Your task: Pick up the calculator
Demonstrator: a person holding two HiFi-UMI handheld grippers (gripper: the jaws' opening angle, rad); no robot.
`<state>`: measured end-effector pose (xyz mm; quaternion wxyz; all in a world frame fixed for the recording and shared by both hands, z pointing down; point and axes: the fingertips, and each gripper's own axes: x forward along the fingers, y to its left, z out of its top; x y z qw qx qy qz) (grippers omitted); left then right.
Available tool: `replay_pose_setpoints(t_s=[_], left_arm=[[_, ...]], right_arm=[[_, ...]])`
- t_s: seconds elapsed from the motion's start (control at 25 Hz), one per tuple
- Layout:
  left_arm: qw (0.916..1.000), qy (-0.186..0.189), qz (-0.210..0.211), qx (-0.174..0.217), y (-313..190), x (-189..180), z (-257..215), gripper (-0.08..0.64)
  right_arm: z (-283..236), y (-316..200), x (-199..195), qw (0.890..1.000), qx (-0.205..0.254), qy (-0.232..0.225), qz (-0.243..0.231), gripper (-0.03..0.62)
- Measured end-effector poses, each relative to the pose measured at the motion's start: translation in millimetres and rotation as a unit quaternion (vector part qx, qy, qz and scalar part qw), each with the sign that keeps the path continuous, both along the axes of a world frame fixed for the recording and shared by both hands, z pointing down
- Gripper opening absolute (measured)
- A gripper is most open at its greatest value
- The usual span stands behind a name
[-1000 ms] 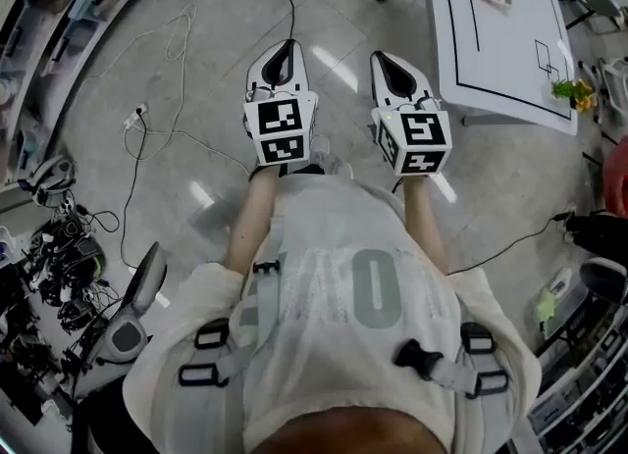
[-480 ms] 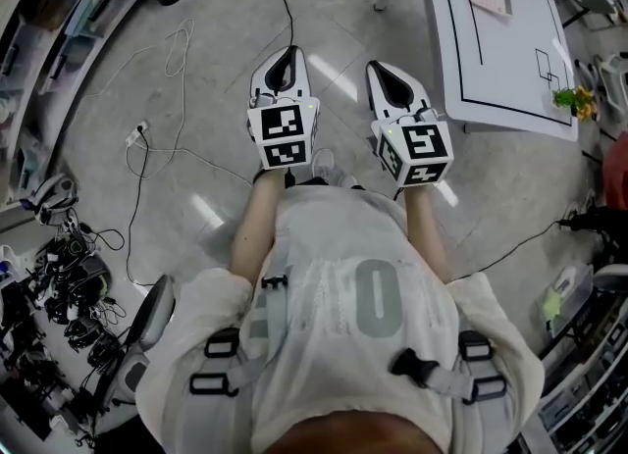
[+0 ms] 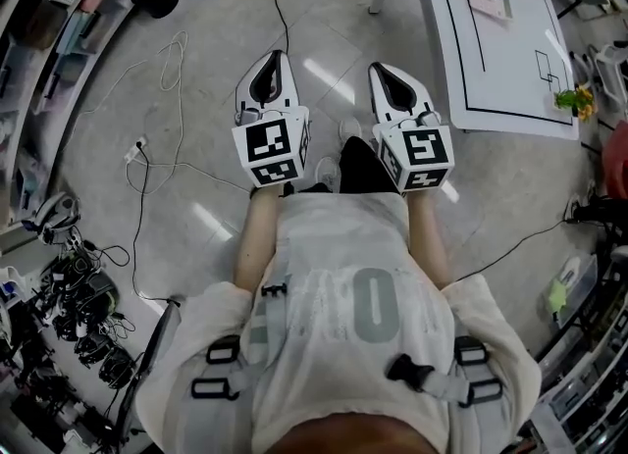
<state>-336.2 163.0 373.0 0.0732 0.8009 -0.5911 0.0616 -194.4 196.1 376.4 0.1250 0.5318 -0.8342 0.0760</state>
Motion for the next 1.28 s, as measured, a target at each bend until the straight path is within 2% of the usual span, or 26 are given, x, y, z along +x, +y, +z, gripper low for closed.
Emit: replay_pose_setpoints(t_s=[0.4,0.68,1.04,1.28], left_arm=[[1.0,-0.005,0.001,-0.002,-72,12,16,0.021],[0.9998,-0.007,-0.012,-0.014,-143,28,20,0.021],[0.9994,-0.008,-0.033,-0.008,-245,44,7,0.021],[0.9999,-0.016,0.003,0.002,-324,84,-6,0.021]], right_arm=[[13,-75,12,1.0,0.004,-0.006,-0.007,0.008],[15,-156,23,1.0,-0.007,-0.006,-0.028,0.008],[11,-268,26,0.998,-0.011,-0.017,-0.067,0.008],[1,-338,50,0.998,-0.004,-0.031,-0.052,0.008]])
